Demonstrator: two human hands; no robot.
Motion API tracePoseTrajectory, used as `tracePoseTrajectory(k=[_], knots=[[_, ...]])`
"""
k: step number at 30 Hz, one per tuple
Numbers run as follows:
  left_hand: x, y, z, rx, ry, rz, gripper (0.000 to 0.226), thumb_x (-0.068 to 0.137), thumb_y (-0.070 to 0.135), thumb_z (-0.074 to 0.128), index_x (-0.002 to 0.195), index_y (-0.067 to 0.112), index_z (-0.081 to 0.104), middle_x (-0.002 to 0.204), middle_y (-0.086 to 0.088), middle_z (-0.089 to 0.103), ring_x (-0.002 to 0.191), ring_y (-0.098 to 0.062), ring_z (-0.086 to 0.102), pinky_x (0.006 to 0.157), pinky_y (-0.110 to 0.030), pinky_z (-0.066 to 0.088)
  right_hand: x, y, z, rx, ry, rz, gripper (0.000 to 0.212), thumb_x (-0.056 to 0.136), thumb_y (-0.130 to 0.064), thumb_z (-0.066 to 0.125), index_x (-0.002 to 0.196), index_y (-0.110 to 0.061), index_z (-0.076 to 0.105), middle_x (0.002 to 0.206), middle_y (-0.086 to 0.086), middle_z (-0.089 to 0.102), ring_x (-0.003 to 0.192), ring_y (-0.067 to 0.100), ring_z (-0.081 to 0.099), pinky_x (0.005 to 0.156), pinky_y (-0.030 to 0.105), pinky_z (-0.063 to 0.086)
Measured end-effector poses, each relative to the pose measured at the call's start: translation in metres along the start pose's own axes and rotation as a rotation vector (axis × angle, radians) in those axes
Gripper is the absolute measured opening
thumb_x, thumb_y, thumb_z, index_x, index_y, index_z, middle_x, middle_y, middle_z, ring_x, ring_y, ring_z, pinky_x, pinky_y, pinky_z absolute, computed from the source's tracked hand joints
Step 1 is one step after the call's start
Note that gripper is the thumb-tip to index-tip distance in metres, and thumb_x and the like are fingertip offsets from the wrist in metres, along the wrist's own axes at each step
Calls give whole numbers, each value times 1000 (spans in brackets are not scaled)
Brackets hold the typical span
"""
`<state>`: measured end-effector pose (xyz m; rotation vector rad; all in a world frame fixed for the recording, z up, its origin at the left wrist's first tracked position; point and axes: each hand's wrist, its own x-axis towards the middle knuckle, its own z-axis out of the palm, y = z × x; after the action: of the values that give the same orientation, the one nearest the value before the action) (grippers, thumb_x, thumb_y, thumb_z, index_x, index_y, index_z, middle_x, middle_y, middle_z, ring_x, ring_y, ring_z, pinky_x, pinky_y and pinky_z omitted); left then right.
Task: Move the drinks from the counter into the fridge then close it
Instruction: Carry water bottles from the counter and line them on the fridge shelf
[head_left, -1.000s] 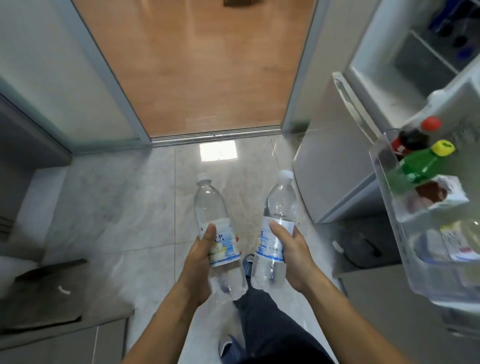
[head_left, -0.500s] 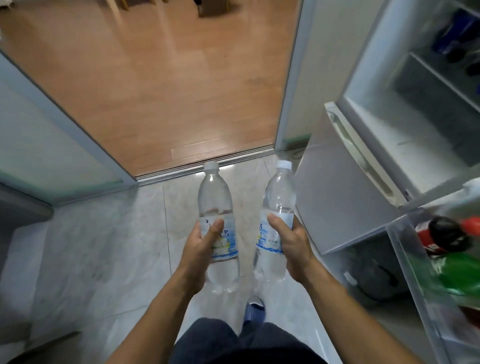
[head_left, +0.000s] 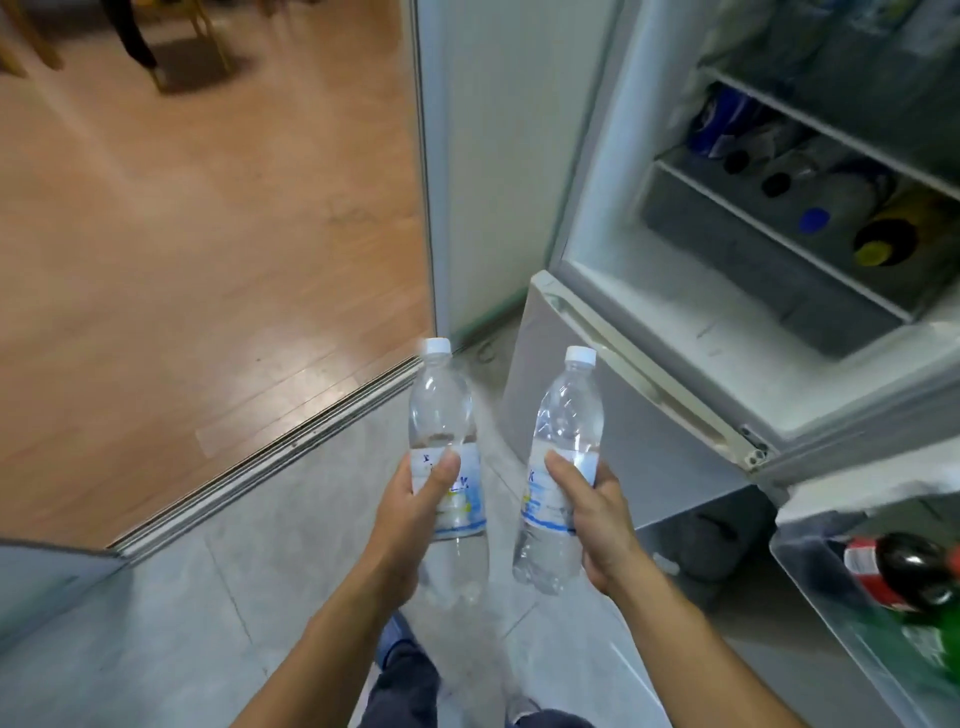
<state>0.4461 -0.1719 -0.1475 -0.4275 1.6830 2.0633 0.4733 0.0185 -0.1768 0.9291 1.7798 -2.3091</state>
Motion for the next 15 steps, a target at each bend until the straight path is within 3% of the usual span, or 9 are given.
tracePoseTrajectory(k=[4,8,12,15], knots=[[46,40,2,54,-124,0,49,71,51,68,112,25,65,103,-10,75,96,-33,72,85,-49,59,14,-31,19,111,110,-51,28,83,-31,77,108,-25,65,100,7,77,89,26,75,70,38,61],[81,68,24,97,-259,-15,55,71,53,68,117,25,64,105,-10,75,97,-31,72,88,-50,57,23,-53,18,145,223,-105,35,84,-33,75,116,-25,64,104,4,76,93,22,74,76,37,61],[110,88,64,140,-370,-16,61,65,56,71,117,25,65,105,-8,75,96,-29,73,86,-48,57,34,-76,3,202,311,-167,57,64,-47,79,115,-25,65,103,3,77,94,23,74,79,38,61],[131,98,101,165,-414,-15,62,60,57,73,113,26,66,103,-9,75,95,-31,73,88,-52,56,46,-94,-15,256,358,-200,56,59,-47,79,110,-27,66,99,1,78,89,20,75,67,29,60]])
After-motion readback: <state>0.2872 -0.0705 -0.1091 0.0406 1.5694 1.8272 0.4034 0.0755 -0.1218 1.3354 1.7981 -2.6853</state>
